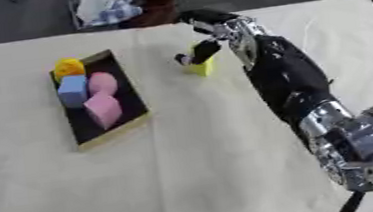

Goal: Pick up objects on the table and place them in the box.

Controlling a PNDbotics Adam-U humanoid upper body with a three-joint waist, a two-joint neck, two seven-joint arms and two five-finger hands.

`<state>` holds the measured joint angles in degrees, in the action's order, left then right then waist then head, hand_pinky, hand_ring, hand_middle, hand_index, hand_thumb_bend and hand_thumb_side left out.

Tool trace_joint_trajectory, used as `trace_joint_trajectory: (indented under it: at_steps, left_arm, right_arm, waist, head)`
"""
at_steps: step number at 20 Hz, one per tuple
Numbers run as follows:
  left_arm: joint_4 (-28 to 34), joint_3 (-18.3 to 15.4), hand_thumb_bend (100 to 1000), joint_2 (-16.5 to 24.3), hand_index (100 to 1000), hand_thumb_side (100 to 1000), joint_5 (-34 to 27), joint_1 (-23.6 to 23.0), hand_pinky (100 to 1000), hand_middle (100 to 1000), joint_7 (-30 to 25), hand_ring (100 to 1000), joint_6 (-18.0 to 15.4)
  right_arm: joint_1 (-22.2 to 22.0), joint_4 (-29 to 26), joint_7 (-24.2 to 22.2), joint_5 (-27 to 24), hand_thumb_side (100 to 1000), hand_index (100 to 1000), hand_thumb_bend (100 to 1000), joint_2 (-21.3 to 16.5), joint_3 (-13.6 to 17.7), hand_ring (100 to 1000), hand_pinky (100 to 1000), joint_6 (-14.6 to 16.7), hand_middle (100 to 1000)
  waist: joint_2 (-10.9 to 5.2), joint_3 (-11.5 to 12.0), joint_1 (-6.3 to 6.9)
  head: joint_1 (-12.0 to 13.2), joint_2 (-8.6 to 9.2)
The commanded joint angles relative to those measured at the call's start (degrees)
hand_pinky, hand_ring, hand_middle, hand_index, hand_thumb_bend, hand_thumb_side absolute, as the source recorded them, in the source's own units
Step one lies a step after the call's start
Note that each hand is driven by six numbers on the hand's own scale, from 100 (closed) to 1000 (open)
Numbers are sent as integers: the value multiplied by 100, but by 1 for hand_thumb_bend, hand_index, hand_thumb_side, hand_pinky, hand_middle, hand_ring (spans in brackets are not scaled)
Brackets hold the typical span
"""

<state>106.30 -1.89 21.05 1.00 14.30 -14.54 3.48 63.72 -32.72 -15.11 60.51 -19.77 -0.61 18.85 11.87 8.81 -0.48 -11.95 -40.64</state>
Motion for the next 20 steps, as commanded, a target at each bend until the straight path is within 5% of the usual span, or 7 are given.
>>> trace_joint_trajectory:
  at_steps: [1, 9, 20]
  left_arm:
    - [67, -39, 100, 83, 876, 856, 12, 41, 809, 667, -12, 617, -10]
    - [66, -55, 100, 89, 877, 861, 32, 12, 813, 670, -28, 619, -12]
    - [66, -62, 100, 87, 877, 862, 33, 8, 814, 670, -31, 620, -6]
  right_arm:
    - [157, -59, 75, 308, 399, 1000, 313, -23, 104, 1000, 943, -61, 1000]
    - [56, 503, 230, 936, 439, 1000, 303, -191, 403, 989, 930, -391, 1000]
    - [18, 651, 436, 875, 432, 1000, 285, -245, 445, 979, 923, -431, 1000]
  waist:
    - [-99, 1, -21]
    - [-85, -31, -24]
    - [-81, -48, -37]
  head:
    - [-11, 93]
    - [29, 117]
    - [46, 117]
